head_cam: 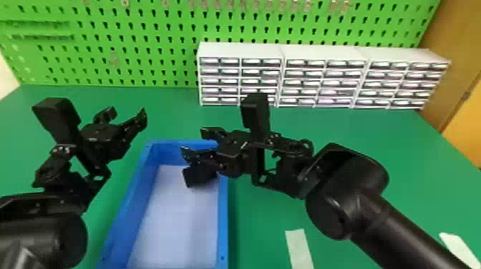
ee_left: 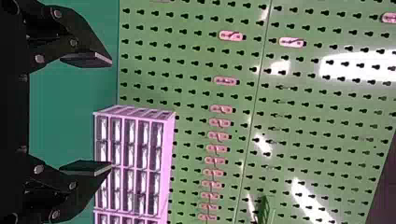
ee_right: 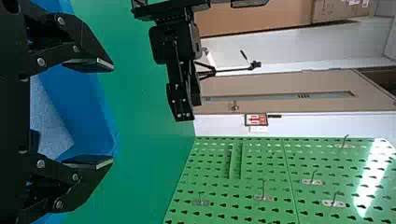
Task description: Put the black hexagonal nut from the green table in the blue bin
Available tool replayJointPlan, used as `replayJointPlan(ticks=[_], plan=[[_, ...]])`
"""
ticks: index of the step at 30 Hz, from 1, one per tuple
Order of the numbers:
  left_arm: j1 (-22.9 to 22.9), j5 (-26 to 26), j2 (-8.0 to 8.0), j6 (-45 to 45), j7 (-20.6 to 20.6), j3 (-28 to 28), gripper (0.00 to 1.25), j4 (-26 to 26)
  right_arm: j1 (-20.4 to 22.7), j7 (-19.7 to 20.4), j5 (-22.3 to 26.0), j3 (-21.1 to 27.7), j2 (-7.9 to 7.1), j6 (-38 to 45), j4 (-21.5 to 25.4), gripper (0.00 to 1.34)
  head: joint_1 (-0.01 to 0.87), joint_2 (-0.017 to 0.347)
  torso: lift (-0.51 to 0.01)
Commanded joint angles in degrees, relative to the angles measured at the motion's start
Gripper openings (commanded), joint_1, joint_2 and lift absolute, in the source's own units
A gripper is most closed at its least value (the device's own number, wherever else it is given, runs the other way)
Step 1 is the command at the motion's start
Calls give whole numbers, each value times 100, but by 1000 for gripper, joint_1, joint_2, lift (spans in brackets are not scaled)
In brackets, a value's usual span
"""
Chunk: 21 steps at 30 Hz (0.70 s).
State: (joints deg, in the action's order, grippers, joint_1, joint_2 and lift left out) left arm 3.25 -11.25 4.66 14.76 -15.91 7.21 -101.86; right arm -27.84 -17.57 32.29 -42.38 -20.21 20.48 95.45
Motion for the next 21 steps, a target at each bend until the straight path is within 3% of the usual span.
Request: replayJointPlan(ticks=[1,14,21], plan=[[-8,0,0,0,0,0,779,0,85,0,-91,169,43,27,0,782,691,9,-97],[-44,-26,0,0,0,9,779,0,463,-9,-355,969,166,150,26,784,691,9,-97],[-44,-35,0,0,0,17,779,0,736,-18,-618,1637,281,290,167,784,691,9,-97]])
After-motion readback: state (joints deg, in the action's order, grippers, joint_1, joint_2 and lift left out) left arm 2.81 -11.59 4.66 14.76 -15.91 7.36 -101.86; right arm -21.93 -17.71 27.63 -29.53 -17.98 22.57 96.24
